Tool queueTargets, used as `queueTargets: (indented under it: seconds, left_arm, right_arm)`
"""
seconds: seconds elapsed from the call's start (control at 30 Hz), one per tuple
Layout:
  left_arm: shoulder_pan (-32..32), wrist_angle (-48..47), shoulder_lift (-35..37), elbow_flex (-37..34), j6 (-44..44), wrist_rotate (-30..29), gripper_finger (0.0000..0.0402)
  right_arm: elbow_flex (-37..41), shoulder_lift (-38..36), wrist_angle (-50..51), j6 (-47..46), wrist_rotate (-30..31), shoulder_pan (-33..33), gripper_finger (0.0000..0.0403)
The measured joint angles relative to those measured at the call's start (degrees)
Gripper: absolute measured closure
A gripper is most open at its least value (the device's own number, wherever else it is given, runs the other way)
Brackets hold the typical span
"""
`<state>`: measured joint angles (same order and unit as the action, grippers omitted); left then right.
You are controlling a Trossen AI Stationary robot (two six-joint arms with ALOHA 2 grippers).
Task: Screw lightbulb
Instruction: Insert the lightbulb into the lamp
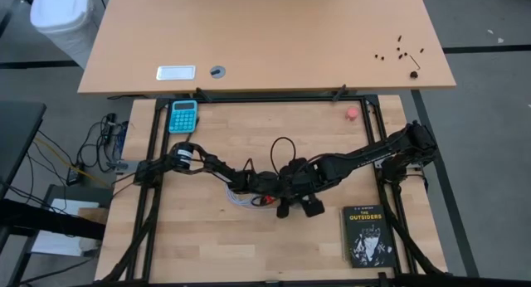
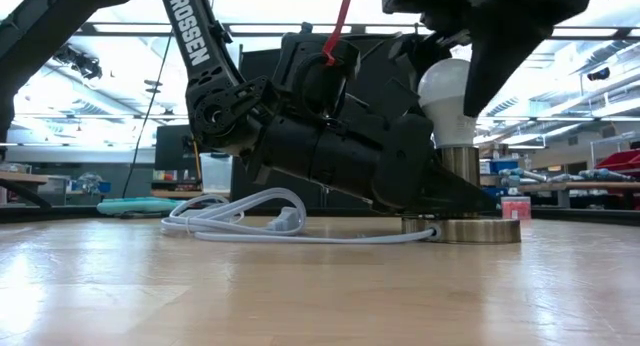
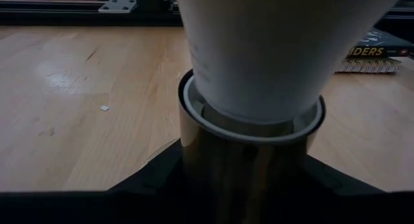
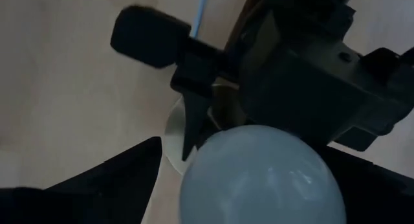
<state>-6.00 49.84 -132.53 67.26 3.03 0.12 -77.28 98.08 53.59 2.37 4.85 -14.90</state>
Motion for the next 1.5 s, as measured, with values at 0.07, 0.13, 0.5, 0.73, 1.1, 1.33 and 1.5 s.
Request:
queueTargets:
  seconds: [0.07,0.13,0.5,0.73,1.1,1.33,1.5]
  left_arm:
    - [0.00,0.00,0.00,0.00,0.00,-0.04,0.0208]
    - [0.00,0.00,0.00,0.00,0.00,-0.04,0.0208]
    - [-0.09,0.02,0.00,-0.02,0.00,-0.13,0.0208]
    - [-0.07,0.00,0.00,-0.02,0.07,-0.24,0.0208]
    - [-0.07,-0.07,0.00,0.00,0.13,-0.26,0.0208]
    - [0.00,-0.02,0.00,0.02,0.31,-0.44,0.0208]
    - [0.00,-0.02,0.00,0.02,0.31,-0.46,0.0208]
  right_arm:
    - [0.00,0.00,0.52,2.63,0.52,-0.08,0.0032]
    - [0.00,0.00,0.72,4.91,1.34,-0.18,0.0032]
    - [0.00,0.00,1.61,15.37,3.13,-0.91,0.0032]
    - [-0.02,0.00,0.76,19.07,6.14,-1.45,0.0032]
    - [-0.04,0.15,1.64,18.21,5.37,-1.48,0.0045]
    - [-0.04,0.22,2.95,17.35,4.02,-1.77,0.0063]
    - [-0.04,0.24,2.32,17.16,4.01,-1.92,0.0075]
